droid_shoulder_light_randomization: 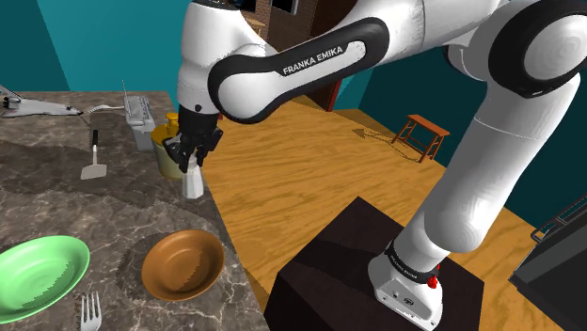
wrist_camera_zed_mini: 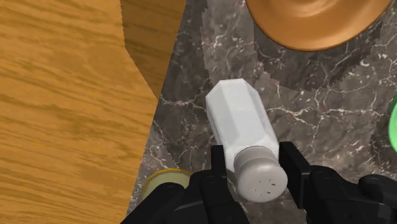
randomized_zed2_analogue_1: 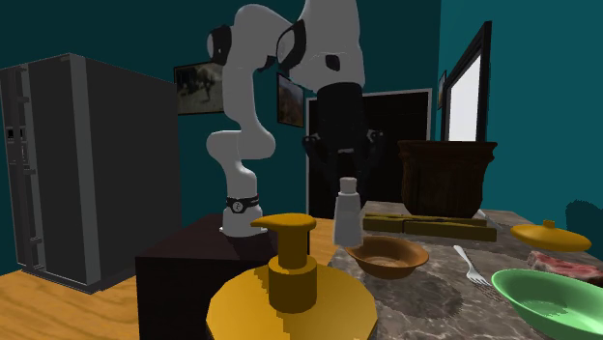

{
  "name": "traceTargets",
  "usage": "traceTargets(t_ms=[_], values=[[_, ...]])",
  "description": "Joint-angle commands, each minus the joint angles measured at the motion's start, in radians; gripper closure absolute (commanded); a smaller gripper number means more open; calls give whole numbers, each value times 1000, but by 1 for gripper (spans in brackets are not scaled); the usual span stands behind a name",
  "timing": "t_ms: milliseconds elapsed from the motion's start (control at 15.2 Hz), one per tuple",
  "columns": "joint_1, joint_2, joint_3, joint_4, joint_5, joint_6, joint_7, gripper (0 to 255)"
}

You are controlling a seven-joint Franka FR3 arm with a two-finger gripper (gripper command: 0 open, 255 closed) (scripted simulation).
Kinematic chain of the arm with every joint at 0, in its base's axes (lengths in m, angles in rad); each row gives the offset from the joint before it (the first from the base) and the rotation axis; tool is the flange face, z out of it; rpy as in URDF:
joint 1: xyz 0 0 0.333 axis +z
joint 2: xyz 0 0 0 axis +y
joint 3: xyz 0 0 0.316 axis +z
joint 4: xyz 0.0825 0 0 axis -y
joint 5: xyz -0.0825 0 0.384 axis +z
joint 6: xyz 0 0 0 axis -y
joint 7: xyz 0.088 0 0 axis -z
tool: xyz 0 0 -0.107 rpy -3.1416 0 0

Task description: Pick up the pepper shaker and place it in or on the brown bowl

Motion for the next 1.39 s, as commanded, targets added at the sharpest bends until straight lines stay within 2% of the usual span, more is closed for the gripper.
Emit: traceTargets(t_ms=[0,330,858,1320], values=[[-3,-15,2,15,12,-27,-9,255],[35,-82,40,-23,40,-47,56,255],[125,-179,129,-44,76,-110,218,255],[127,-137,134,-103,38,-20,247,255]])
